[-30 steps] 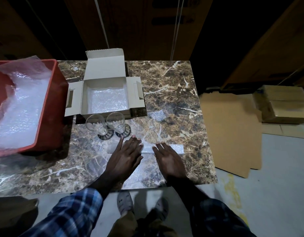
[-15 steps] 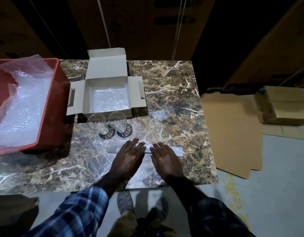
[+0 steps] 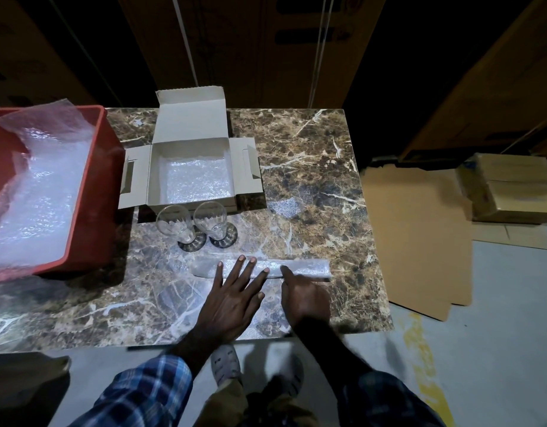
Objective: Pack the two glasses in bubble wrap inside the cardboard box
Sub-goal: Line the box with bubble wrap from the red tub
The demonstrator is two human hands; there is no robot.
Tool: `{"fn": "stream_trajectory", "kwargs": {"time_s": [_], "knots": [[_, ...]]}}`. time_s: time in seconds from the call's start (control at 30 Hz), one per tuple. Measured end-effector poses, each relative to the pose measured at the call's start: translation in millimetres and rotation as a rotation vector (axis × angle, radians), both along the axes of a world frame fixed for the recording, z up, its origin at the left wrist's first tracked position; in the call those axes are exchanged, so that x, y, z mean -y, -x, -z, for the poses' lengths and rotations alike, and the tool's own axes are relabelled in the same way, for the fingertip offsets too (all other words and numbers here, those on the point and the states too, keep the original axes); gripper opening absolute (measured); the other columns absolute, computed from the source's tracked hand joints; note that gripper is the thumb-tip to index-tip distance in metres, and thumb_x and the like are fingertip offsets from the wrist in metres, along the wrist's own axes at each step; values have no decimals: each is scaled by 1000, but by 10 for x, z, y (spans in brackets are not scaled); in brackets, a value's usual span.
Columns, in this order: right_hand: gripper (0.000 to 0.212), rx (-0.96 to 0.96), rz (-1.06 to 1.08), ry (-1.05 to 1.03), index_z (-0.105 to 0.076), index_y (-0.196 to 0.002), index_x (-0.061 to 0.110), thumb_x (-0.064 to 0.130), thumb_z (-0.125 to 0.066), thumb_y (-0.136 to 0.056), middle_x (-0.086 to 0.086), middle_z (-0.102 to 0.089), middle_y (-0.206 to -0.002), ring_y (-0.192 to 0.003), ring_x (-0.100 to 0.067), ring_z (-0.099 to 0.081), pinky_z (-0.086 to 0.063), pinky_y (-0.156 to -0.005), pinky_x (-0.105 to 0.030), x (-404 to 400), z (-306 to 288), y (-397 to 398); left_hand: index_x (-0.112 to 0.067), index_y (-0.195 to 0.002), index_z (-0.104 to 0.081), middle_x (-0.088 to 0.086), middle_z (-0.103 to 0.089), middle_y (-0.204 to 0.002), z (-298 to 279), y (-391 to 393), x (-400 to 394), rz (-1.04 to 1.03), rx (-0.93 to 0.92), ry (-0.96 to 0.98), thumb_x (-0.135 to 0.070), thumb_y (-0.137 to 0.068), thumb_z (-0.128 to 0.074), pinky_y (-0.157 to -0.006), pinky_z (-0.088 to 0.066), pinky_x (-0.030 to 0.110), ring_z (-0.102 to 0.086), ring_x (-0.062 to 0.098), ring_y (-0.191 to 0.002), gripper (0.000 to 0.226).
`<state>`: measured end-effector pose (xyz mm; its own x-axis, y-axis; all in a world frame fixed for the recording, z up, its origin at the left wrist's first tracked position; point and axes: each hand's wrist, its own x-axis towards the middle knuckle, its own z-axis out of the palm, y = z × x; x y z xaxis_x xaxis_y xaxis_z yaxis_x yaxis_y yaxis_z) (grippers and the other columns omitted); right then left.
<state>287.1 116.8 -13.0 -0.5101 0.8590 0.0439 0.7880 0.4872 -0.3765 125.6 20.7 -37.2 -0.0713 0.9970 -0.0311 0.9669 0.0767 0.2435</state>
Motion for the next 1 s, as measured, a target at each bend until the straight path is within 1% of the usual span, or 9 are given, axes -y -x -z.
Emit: {"fn": "stream_trajectory", "kwargs": {"time_s": [0.07, 0.13, 0.23, 0.4, 0.53, 0.67, 0.77, 0.87, 1.0], "knots": [[37, -145, 124, 123, -71, -120, 19, 28, -46, -93, -11, -75, -90, -74, -36, -71, -58, -64, -43, 73, -51, 94, -29, -158, -28, 3, -21, -165, 4, -17, -4, -9, 3, 31, -47, -108, -21, -120, -11, 61, -7, 26, -155, 53], [39, -308, 294, 222, -75, -115, 18, 33, -46, -92, -12, -77, -97, -84, -34, -73, -57, -76, -40, 133, -66, 168, -29, -158, -26, 3, -22, -165, -2, -21, -3, -13, -2, 51, -48, -108, -20, -120, -11, 61, -7, 25, -155, 54], [27, -427, 518, 396, -75, -116, 27, 37, -63, -94, -11, -77, -94, -89, -28, -73, -54, -85, -34, 153, -35, 230, -29, -158, -25, 2, -20, -166, -7, -12, -2, 0, -3, 65, -49, -107, -21, -120, -11, 60, -6, 25, -155, 55], [28, -553, 700, 428, -75, -116, 29, 38, -72, -90, -5, -77, -95, -87, -19, -74, -55, -82, -30, 157, -27, 204, -27, -159, -22, 3, -15, -166, -18, -21, 4, 22, -26, 81, -50, -107, -22, -120, -9, 57, -8, 27, -155, 57], [15, -698, 836, 441, -81, -98, 21, 29, -78, -86, 1, -78, -86, -81, -13, -72, -56, -81, -30, 98, -16, 207, -22, -158, -26, 7, -17, -166, 7, -102, -2, -25, -24, 94, -53, -106, -22, -120, -8, 56, -14, 26, -154, 61], [2, -734, 946, 427, -78, -82, 18, 20, -79, -83, 2, -75, -75, -75, -17, -70, -43, -69, -22, -1, -89, 241, -26, -159, -23, 8, -12, -167, -1, -101, 26, -84, -29, 106, -56, -105, -18, -121, -5, 55, -9, 28, -155, 62], [9, -681, 1025, 447, -72, -85, 16, 13, -79, -81, -1, -72, -77, -74, -21, -64, -39, -69, -24, -98, -101, 264, -33, -159, -19, 9, -6, -167, -28, -43, 56, -184, -3, 102, -58, -105, -21, -123, -2, 51, -1, 30, -155, 60], [31, -750, 1090, 477, -56, -95, 17, 6, -79, -78, -1, -67, -77, -76, -25, -65, -50, -80, -32, -183, -77, 272, -34, -159, -18, 11, -8, -167, -43, 49, 116, -300, -3, 110, -59, -104, -20, -123, 3, 51, -1, 28, -155, 61], [48, -817, 1157, 507, -45, -108, 20, 1, -76, -76, 7, -63, -75, -78, -23, -66, -52, -88, -39, -225, -29, 286, -30, -159, -20, 10, -13, -167, -52, 121, 187, -304, -18, 105, -59, -103, -22, -122, -4, 54, -3, 29, -155, 63]]}}
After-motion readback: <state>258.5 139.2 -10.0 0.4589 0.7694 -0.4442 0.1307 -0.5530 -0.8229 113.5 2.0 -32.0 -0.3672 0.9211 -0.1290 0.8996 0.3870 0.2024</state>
